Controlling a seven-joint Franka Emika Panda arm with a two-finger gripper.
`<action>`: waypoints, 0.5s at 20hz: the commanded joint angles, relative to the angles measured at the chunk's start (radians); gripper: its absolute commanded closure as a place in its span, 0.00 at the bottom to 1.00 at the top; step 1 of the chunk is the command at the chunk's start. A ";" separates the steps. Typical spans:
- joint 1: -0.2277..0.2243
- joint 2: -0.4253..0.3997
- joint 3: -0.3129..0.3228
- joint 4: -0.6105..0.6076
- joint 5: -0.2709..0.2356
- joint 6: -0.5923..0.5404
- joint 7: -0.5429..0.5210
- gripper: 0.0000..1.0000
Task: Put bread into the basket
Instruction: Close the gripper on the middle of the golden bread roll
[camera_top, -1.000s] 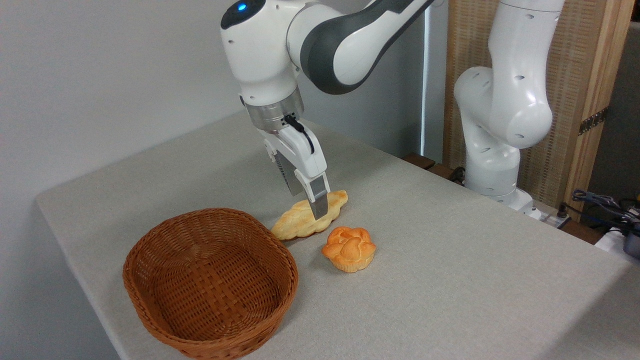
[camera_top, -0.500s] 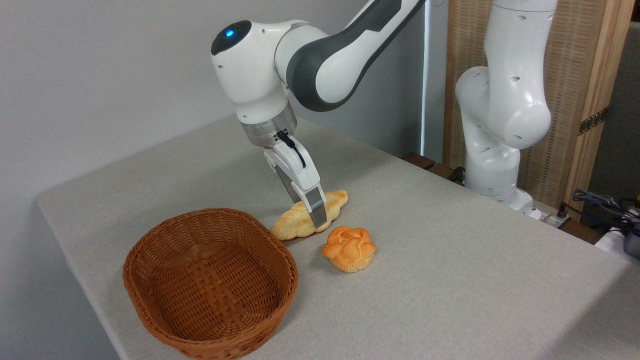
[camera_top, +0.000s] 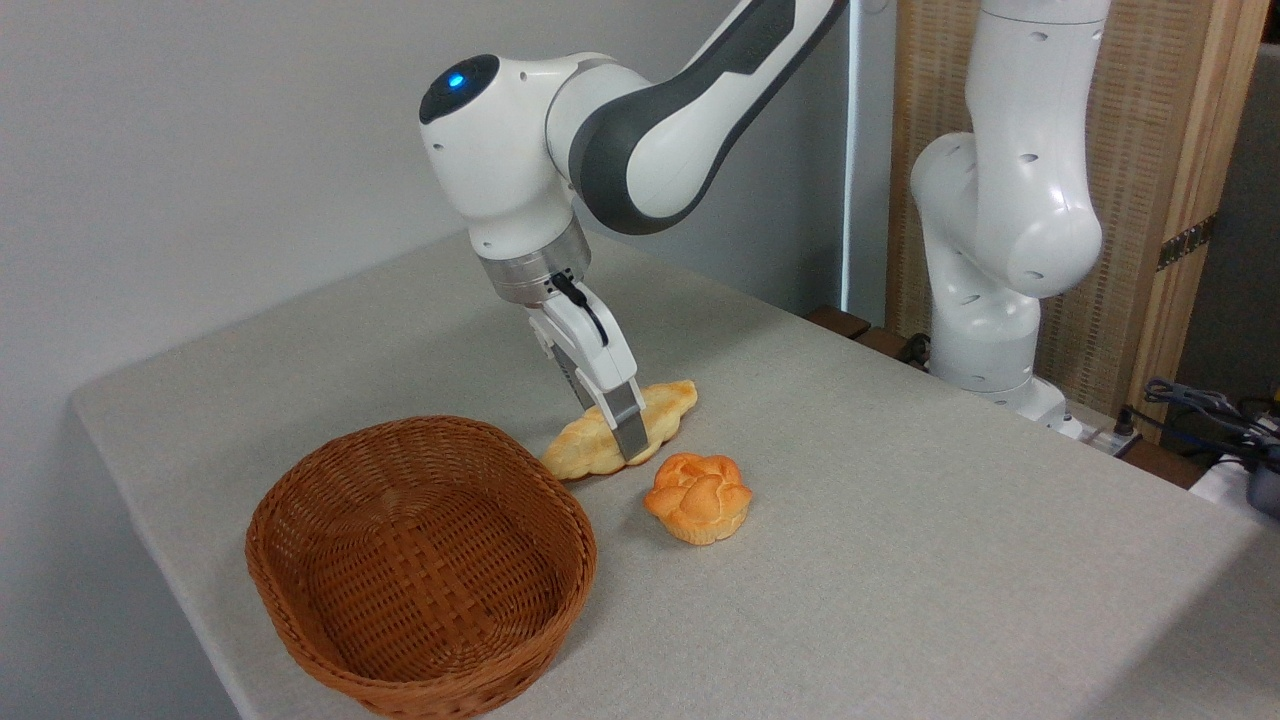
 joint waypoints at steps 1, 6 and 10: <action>-0.009 -0.007 0.009 0.000 -0.002 0.011 0.012 0.51; -0.009 -0.013 0.007 0.001 0.000 0.009 0.012 0.48; -0.009 -0.019 0.007 0.006 0.000 0.002 0.013 0.49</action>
